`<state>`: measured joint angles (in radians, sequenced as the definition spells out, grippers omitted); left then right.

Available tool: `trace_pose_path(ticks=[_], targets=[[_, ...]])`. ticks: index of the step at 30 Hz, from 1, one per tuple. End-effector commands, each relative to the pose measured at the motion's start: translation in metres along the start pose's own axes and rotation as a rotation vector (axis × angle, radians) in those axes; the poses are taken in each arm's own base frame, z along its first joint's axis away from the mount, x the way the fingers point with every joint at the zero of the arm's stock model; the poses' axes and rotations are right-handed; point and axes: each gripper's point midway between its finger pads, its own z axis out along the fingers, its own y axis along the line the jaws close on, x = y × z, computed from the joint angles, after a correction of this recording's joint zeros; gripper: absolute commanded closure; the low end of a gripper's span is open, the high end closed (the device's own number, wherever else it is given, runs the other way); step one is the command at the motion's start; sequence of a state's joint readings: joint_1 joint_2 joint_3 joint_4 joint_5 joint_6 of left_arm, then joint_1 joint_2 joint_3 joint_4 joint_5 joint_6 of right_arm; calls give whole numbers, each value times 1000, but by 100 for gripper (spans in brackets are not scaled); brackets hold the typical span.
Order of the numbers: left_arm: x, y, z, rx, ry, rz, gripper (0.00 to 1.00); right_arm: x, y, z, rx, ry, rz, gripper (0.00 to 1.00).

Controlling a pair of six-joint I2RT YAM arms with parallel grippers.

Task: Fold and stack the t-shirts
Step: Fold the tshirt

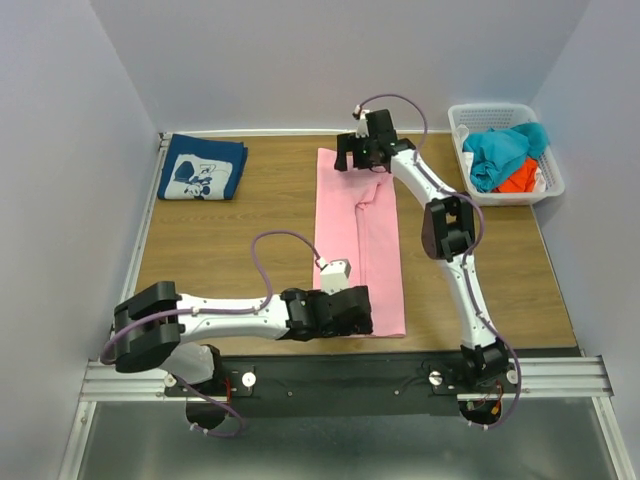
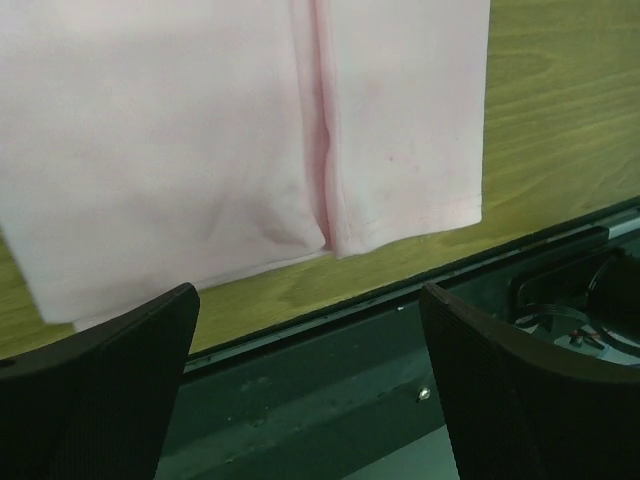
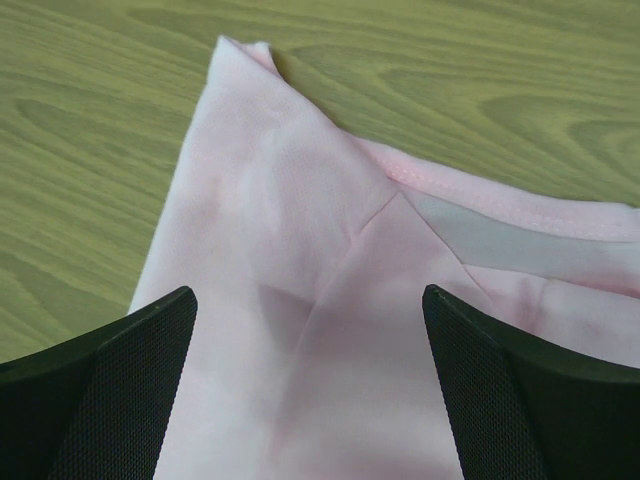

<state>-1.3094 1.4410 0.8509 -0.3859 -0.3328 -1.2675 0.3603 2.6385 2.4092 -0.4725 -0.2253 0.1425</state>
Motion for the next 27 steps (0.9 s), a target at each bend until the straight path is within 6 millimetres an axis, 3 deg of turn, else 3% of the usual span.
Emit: trace_pose_path(ticks=[1,2,3,4,6,7,8,9,10,11,12,13,15,16,19,20,25,27], targets=[[-23,37,-18,-138,-120,-33,2,-90,30,-84,15,-177,-32,0],[-24,39,-21,-133,-126,-35,2,-98,32,-97,23,-195,-33,0],[-25,45,-25,-125,-134,-43,2,-119,40,-128,28,-246,-32,0],[-27,48,-25,-119,-137,-50,2,-121,34,-142,80,-260,-7,0],[-24,59,-23,-108,-124,-62,2,-88,21,-149,161,-197,91,0],[-26,64,-22,-111,-123,-67,2,-102,18,-187,218,-261,152,0],[-25,68,-19,-111,-119,-70,2,-92,18,-195,232,-252,174,0],[-22,76,-15,-109,-115,-77,2,-55,11,-192,259,-185,204,0],[-18,79,-12,-104,-91,-70,2,-60,18,-219,246,-231,235,0],[-23,79,-7,-88,-97,-92,2,-53,20,-226,241,-251,250,0],[-15,88,-3,-92,-66,-86,3,-12,15,-220,247,-187,277,0],[-15,91,-1,-87,-61,-89,7,1,15,-224,242,-186,285,0],[-14,98,3,-87,-52,-100,21,-1,21,-250,224,-266,307,0],[-13,102,3,-100,-52,-108,25,27,11,-249,268,-232,324,0],[-8,102,4,-73,-34,-102,34,40,4,-266,318,-260,349,0],[-6,99,4,-53,-26,-92,34,54,-3,-266,352,-245,363,0],[13,101,11,-25,56,-59,48,72,-6,-288,378,-269,395,0],[21,105,13,-40,80,-72,60,87,-10,-290,401,-260,410,0]])
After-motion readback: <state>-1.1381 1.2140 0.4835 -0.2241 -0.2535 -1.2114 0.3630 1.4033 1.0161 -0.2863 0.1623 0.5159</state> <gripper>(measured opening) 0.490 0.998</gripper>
